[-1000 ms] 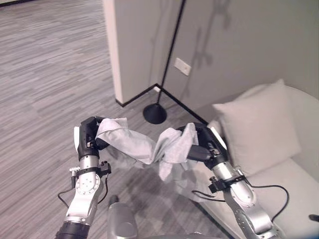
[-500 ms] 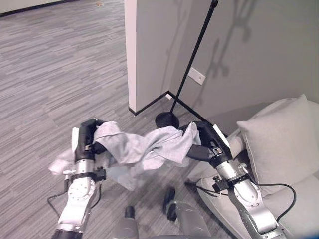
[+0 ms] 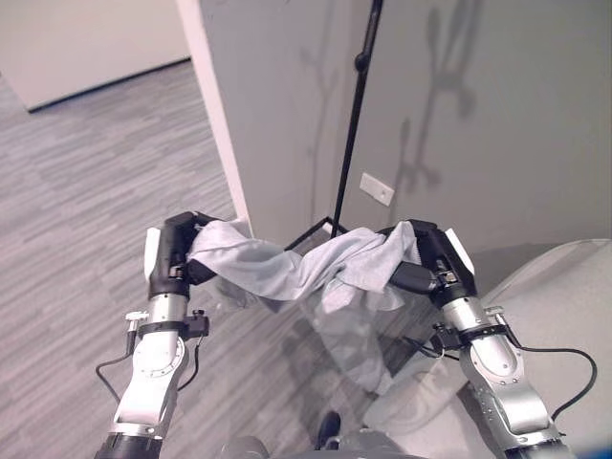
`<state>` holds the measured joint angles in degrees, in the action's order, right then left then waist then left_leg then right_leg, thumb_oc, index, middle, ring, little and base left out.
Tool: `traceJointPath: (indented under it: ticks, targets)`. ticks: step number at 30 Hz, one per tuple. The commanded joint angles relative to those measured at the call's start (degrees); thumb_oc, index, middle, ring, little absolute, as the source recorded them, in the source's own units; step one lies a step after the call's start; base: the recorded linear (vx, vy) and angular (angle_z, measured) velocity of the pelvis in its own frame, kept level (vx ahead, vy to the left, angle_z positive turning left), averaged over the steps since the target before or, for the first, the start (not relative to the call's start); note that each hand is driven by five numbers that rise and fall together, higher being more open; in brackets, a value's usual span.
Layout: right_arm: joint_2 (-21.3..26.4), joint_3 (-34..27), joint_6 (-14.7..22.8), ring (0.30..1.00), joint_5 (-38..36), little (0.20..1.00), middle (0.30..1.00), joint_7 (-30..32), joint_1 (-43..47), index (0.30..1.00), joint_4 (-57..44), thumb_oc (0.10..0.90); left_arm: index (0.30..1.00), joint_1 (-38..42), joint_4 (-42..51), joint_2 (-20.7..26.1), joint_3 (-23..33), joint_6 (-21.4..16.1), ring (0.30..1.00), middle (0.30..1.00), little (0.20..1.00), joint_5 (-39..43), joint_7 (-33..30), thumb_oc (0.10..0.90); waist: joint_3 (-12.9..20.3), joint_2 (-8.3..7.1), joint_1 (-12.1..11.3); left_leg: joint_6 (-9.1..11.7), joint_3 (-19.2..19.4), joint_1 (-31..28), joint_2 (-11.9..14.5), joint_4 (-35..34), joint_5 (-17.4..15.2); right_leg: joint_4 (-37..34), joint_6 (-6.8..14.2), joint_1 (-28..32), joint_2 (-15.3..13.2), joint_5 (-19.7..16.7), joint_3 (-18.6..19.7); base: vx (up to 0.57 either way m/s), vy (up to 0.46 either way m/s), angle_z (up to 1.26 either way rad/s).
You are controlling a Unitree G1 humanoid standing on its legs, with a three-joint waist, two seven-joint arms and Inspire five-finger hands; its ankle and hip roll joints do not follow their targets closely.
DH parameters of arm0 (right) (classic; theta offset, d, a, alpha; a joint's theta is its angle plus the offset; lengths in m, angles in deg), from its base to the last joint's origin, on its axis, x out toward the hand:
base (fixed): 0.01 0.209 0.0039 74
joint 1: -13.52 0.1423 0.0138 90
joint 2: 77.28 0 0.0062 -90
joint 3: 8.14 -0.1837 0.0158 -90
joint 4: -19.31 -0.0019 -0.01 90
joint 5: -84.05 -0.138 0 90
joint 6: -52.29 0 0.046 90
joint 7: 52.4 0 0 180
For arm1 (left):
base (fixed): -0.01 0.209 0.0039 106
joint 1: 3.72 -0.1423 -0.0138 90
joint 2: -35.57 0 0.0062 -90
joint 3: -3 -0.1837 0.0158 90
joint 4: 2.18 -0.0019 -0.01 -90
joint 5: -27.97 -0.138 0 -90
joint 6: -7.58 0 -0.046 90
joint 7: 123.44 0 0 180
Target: Hang the clothes on the sofa on the clothes rack.
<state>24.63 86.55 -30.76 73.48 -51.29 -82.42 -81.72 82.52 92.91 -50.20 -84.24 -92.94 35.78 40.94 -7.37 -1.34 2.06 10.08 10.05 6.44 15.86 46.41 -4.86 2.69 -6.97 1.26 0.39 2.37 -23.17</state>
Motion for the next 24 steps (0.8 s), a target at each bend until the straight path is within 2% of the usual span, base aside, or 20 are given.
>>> traceJointPath:
  ticks: [1,2,3,4,5,6,7,8,9,10,11,14,16,17,18,19,20,21,22,24]
  targets:
    - [0.76,-5.28,8.18,0.3,5.86,0.3,0.3,4.15,5.48,0.3,-2.62,0.4,0.3,5.38,5.45,4.47,3.81,-7.72,0.3,0.3,0.3,-5.36,-3.33,0.4,1.32,-3.56,-1.39,-3.79,3.86,-5.92,0.47,-10.17,2.94,-7.69,8.53,3.06,-4.9,-2.61,0.33,0.27,0.15,-0.24]
    - [1.25,-6.29,8.05,0.3,7.2,0.3,0.3,5.71,6.26,0.3,-1.94,0.4,0.3,5.92,5.04,5.2,4.64,-7.77,0.3,0.3,0.3,-6.61,-4.33,0.4,1.08,-3.78,-1.78,-4.34,2.47,-3.88,0.46,-12.81,1.12,-7.69,9.07,3.71,-5.24,-2.13,1.98,0.2,0.256,-0.51]
    - [2.19,-7.6,7.79,0.3,10.66,0.3,0.3,8.57,8.22,0.3,-0.68,0.4,0.3,7.28,4.99,5.64,5.39,-8.12,0.3,0.3,0.3,-7.88,-5.92,0.4,1.09,-3.03,-2.36,-4.19,-0.41,-1.98,0.48,-20.51,0.41,-7.69,9.98,4.46,-5.8,-1.46,4.3,0.21,0.242,-0.56]
    - [2.25,-7.53,7.81,0.3,10.86,0.3,0.3,8.79,8.41,0.3,-0.53,0.4,0.3,7.44,4.95,5.54,5.36,-8.09,0.3,0.3,0.3,-7.98,-6.01,0.4,1.07,-3.07,-2.34,-4.16,-0.32,-2.26,0.31,-21.16,0.67,-7.69,10.0,4.44,-5.91,-1.41,4.27,0.28,0.388,-0.79]
    - [2.82,-8.84,7.22,0.3,14.7,0.3,0.3,12.75,11.73,0.3,0.82,0.4,0.3,9.94,5.2,6.11,5.36,-8.11,0.3,0.3,0.3,-8.82,-7.29,0.4,1.68,-1.81,-3.07,-3.48,-4.21,-0.76,-0.07,-32.9,3.02,-7.69,10.66,5.81,-6.34,-0.45,5.95,0.31,0.315,-0.54]
    - [3.0,-9.3,7.01,0.3,15.7,0.3,0.3,14.53,14.0,0.3,1.3,0.4,0.3,11.23,5.32,6.78,5.75,-7.96,0.3,0.3,0.3,-10.14,-8.15,0.4,1.89,-1.03,-3.89,-2.67,-7.64,-0.63,-1.24,-38.65,6.06,-7.69,10.78,6.84,-5.9,0.34,7.55,0.29,0.315,-0.52]
    - [3.03,-9.28,7.0,0.3,15.81,0.3,0.3,14.7,14.3,0.3,1.45,0.4,0.3,11.5,5.28,6.75,5.72,-7.92,0.3,0.3,0.3,-10.27,-8.27,0.4,1.66,-1.05,-3.85,-2.64,-7.61,-0.94,-1.31,-39.68,7.02,-7.69,10.68,6.71,-5.92,0.09,7.47,0.37,0.26,-0.45]
    - [3.34,-9.34,6.91,0.3,17.7,0.3,0.3,17.46,18.08,0.3,2.48,0.4,0.3,13.53,4.23,7.84,5.5,-8.05,0.3,0.3,0.3,-11.64,-9.66,0.4,1.99,0.09,-5.35,-0.78,-14.63,-0.82,-3.19,-47.63,9.64,-7.69,10.59,9.15,-5.1,1.87,10.32,0.31,0.222,-0.54]
    - [3.63,-9.19,6.68,0.3,19.23,0.3,0.3,18.73,20.18,0.3,2.98,0.4,0.3,14.66,3.54,8.63,5.19,-8.09,0.3,0.3,0.3,-12.36,-10.41,0.4,2.09,0.59,-5.95,-0.45,-18.29,-0.18,-4.16,-49.72,10.83,-7.69,10.47,10.03,-4.94,2.2,11.83,0.34,0.22,-0.7]
    - [3.59,-9.06,6.62,0.3,19.52,0.3,0.3,19.02,20.59,0.3,3.23,0.4,0.3,15.08,3.23,8.69,5.09,-8.16,0.3,0.3,0.3,-12.49,-10.63,0.4,1.88,0.62,-5.92,-0.33,-18.39,-0.4,-4.03,-50.13,10.98,-7.66,10.39,10.07,-4.84,2.33,11.85,0.24,0.258,-0.9]
    - [5.39,-10.56,5.1,0.3,23.76,0.3,0.3,21.9,22.56,0.3,4.59,0.4,0.3,16.81,1.8,10.58,5.06,-7.89,0.3,0.3,0.3,-15.43,-11.56,0.4,2.78,1.26,-5.55,0.03,-20.7,-0.91,-4.78,-50.1,10.35,-7.19,10.68,11.67,-4.89,3.03,13.96,0.13,0.205,-1.07]
    - [6.54,-12.79,3.18,0.3,28.31,0.3,0.3,25.45,23.63,0.3,4.91,0.4,0.3,18.7,1.78,12.0,4.31,-7.68,0.3,0.3,0.3,-17.31,-12.5,0.4,3.77,1.76,-5.53,-0.43,-19.64,-0.78,-5.17,-47.79,10.86,-6.11,11.45,12.05,-5.98,3.47,14.7,0.23,0.315,-0.73]
    - [7.26,-15.33,1.57,0.3,30.05,0.3,0.3,29.28,24.67,0.3,5.96,0.4,0.3,22.91,-1.23,14.08,2.38,-6.92,0.3,0.3,0.3,-19.43,-13.78,0.4,5.37,0.94,-4.92,-1.33,-17.32,-0.9,-6.34,-45.83,9.71,-4.21,12.7,12.45,-8.23,3.23,15.03,0.32,0.389,-0.27]
    - [7.31,-16.24,0.22,0.3,30.14,0.3,0.3,31.12,26.78,0.3,6.97,0.4,0.3,26.55,-3.98,15.7,0.65,-6.09,0.3,0.3,0.3,-20.15,-14.92,0.4,6.4,0.08,-4.66,-3.09,-15.44,-2.16,-7.87,-44.85,7.93,-1.01,13.91,11.28,-10.43,2.73,15.92,0.26,0.324,-0.22]
    - [7.32,-16.28,0.22,0.3,30.14,0.3,0.3,31.25,26.98,0.3,7.15,0.4,0.3,27.0,-4.34,15.8,0.4,-6.14,0.3,0.3,0.3,-20.19,-15.08,0.4,6.3,-0.13,-4.95,-3.27,-15.16,-2.16,-8.06,-44.75,7.81,-0.59,14.08,10.97,-10.73,2.95,16.19,0.24,0.349,-0.22]
    - [8.49,-16.16,-0.93,0.3,30.43,0.3,0.3,32.21,28.61,0.3,9.34,0.4,0.3,30.12,-5.96,16.8,-1.01,-5.7,0.3,0.3,0.3,-20.28,-15.32,0.4,6.6,-0.5,-4.77,-4.72,-14.2,-2.97,-9.35,-44.34,6.67,2.21,14.89,9.87,-11.71,2.57,17.13,0.08,0.154,-0.22]
    - [8.54,-16.2,-0.86,0.3,30.41,0.3,0.3,32.28,28.81,0.3,9.54,0.4,0.3,30.46,-6.21,16.84,-1.17,-5.79,0.3,0.3,0.3,-20.28,-15.41,0.4,6.5,-0.66,-5.12,-4.81,-13.87,-2.96,-9.47,-44.24,6.59,2.64,14.98,9.52,-11.93,2.8,17.49,0.15,0.268,-0.15]
    - [9.99,-16.1,-2.29,0.3,31.74,0.3,0.3,32.82,30.02,0.3,10.61,0.4,0.3,32.23,-6.74,17.38,-2.26,-5.33,0.3,0.3,0.3,-19.96,-15.28,0.4,6.87,-0.75,-4.7,-5.84,-13.45,-3.7,-10.25,-44.1,6.03,5.08,15.28,8.82,-12.24,1.44,17.75,0.17,0.443,-0.13]
    - [13.49,-15.17,-5.04,0.3,33.85,0.3,0.3,34.64,33.74,0.3,14.58,0.4,0.3,37.19,-9.02,17.67,-5.24,-4.77,0.3,0.3,0.3,-20.15,-15.62,0.4,5.65,-0.26,-3.83,-9.36,-11.99,-6.01,-12.87,-43.63,4.52,16.97,15.58,3.57,-13.73,-4.56,20.14,0.19,0.436,-0.19]
    - [14.34,-15.13,-5.54,0.3,33.89,0.3,0.3,34.95,34.64,0.3,15.48,0.4,0.3,38.41,-9.9,17.89,-6.06,-4.55,0.3,0.3,0.3,-20.52,-15.8,0.4,5.3,0.13,-3.46,-10.27,-11.58,-7.13,-13.35,-43.6,3.5,21.12,15.3,2.11,-13.81,-5.06,20.37,0.14,0.37,-0.02]
